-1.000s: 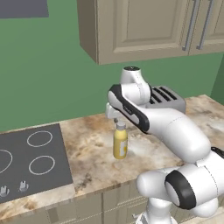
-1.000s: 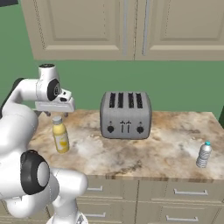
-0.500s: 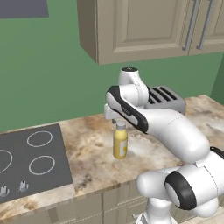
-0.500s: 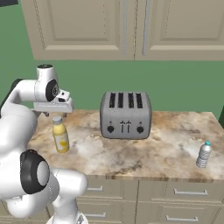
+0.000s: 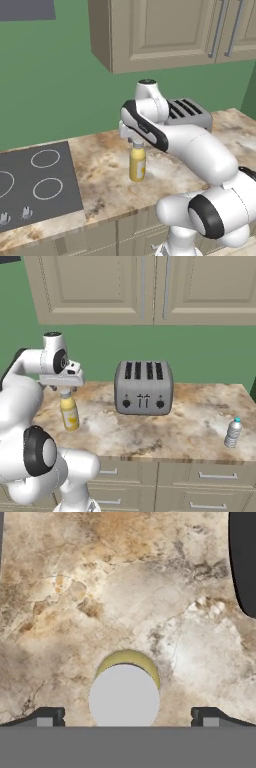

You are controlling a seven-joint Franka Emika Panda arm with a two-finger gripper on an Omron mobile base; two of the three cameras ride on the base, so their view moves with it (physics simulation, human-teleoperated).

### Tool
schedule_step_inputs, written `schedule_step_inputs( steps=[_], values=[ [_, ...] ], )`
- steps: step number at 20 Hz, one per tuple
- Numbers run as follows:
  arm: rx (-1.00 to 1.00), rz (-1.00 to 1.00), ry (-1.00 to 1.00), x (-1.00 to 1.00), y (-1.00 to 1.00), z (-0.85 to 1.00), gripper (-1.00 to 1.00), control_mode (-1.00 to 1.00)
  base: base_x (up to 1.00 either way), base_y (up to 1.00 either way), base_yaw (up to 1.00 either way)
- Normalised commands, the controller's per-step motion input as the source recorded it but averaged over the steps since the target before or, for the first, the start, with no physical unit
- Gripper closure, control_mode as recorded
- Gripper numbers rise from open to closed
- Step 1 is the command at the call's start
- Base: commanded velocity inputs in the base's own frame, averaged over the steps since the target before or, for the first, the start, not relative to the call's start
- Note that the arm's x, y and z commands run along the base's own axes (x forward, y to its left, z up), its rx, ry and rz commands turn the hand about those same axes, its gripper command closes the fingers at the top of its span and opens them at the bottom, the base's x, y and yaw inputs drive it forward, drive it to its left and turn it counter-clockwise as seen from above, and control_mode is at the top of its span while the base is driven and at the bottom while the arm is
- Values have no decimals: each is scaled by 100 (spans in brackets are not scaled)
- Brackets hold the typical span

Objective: Place the drinks on the dining counter in a tight cluster.

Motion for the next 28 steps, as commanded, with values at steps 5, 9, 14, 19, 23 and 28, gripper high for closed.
schedule_step_inputs(
  steps=[5, 9, 14, 19, 23, 28],
  values=[
    [0, 0, 0, 0, 0, -18, -100, -100, 0, 0, 0],
    [0, 0, 0, 0, 0, -8, -100, -100, 0, 0, 0],
    [0, 0, 0, 0, 0, 0, -100, -100, 0, 0, 0],
    [0, 0, 0, 1, 0, -10, -100, -100, 0, 0, 0],
    [0, 0, 0, 6, 0, -6, -100, -100, 0, 0, 0],
    [0, 0, 0, 9, 1, 0, -100, -100, 0, 0, 0]
  ],
)
